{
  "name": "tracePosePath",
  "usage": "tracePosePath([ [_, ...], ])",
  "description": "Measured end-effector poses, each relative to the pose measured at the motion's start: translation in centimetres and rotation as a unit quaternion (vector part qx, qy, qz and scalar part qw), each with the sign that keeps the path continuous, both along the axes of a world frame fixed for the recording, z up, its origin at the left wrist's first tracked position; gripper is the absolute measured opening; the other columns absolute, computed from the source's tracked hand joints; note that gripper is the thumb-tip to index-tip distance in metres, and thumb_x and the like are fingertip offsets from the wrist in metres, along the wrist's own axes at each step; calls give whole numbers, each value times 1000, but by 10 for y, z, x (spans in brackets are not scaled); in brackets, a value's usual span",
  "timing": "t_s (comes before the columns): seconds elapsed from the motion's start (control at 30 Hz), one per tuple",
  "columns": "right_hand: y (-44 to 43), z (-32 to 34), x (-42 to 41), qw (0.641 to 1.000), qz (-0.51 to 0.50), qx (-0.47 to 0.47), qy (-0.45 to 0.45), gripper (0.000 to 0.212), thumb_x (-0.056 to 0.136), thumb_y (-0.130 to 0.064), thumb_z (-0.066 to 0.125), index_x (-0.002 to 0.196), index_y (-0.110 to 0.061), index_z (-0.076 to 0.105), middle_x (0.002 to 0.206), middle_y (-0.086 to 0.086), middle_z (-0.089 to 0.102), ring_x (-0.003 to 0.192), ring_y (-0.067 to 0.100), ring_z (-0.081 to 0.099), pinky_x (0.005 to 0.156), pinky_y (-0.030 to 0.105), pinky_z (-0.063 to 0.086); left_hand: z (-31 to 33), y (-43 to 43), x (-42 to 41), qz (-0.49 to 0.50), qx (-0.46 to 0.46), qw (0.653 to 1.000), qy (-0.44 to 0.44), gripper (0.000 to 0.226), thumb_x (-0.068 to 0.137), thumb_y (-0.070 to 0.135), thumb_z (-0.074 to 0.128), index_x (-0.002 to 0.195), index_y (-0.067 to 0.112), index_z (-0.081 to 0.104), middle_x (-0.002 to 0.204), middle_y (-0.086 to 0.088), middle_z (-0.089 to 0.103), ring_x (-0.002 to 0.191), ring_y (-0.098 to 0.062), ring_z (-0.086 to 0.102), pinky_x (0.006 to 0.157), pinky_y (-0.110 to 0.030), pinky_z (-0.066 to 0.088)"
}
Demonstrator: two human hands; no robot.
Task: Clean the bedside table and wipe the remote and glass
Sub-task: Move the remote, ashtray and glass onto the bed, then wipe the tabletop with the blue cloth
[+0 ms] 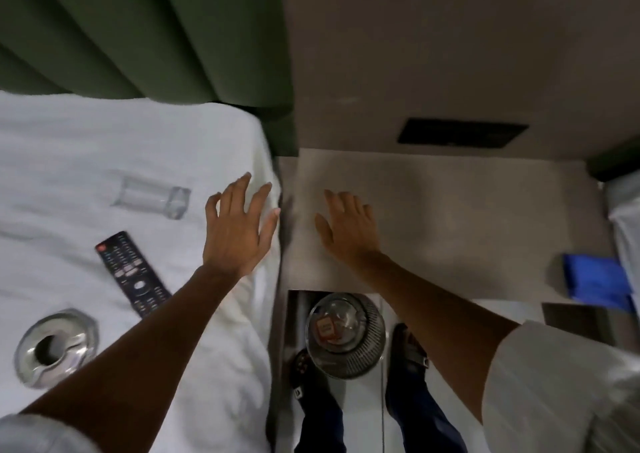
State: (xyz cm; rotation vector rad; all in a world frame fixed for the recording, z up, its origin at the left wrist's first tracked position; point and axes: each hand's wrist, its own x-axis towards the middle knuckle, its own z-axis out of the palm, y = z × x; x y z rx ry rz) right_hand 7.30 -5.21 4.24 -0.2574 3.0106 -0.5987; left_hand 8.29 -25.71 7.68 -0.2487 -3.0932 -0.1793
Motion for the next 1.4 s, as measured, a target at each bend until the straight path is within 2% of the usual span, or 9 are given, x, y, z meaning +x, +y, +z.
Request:
tracePosePath([
  [0.1,56,-11,15,999,-8,36,1,51,92,-46,27,129,-13,41,115,17,57,101,34,55,84,44,43,-8,51,-4,-46,-8,998,-45,54,98,52,28,138,20,47,147,-16,46,133,-34,46,105,-53,37],
  [0.3,173,-35,41,993,-111,45,-20,47,93,-44,40,128,-14,46,115,15,59,103,34,55,83,43,44,-30,162,-7,-122,-32,988,-90,53,97,51,29,140,22,43,146,-15,46,131,-33,46,103,-52,39],
  [0.57,386,-85,106,960,-266,64,-65,46,95,-32,35,138,-17,43,147,13,41,138,29,32,108,47,26,-109,329,-3,-228,-34,968,-105,51,97,48,32,131,19,53,141,-14,53,128,-32,52,102,-53,41],
  [0.67,474,-116,118,938,-319,123,-61,55,94,-38,25,142,-13,36,152,15,33,142,29,24,112,49,20,-160,380,-16,-247,-58,962,-101,53,96,49,36,141,21,46,151,-16,43,136,-35,44,108,-57,33],
  [0.77,525,-143,122,933,-308,138,-123,57,98,-43,32,147,-17,24,157,11,20,145,26,14,117,50,14,-205,389,-19,-194,-77,970,-124,65,96,54,30,151,20,32,159,-21,25,146,-39,25,115,-63,21],
  [1.0,456,-191,134,924,-364,83,-84,60,98,-48,25,150,-23,10,160,7,9,147,24,1,119,46,8,-252,373,-14,-168,-47,983,-59,68,96,62,22,153,26,21,162,-16,17,149,-33,14,117,-61,13],
  [1.2,356,-193,125,975,-190,69,-90,73,92,-63,26,150,-24,5,160,6,1,147,22,-5,119,46,0,-257,374,-12,-165,-24,986,-15,67,95,60,32,154,29,23,162,-13,20,149,-30,19,118,-57,12],
  [1.3,372,-190,120,981,-150,78,-98,70,93,-60,26,150,-26,5,159,4,0,147,21,-5,119,46,1,-262,370,-15,-163,-25,986,-8,68,94,62,29,154,30,22,163,-11,18,150,-29,17,118,-55,12],
  [1.4,426,-185,116,967,-204,85,-127,68,94,-60,26,149,-29,1,159,2,-5,146,20,-8,119,45,1,-264,372,-15,-161,-19,987,-19,69,93,64,26,153,31,22,164,-10,15,151,-28,13,119,-55,8],
])
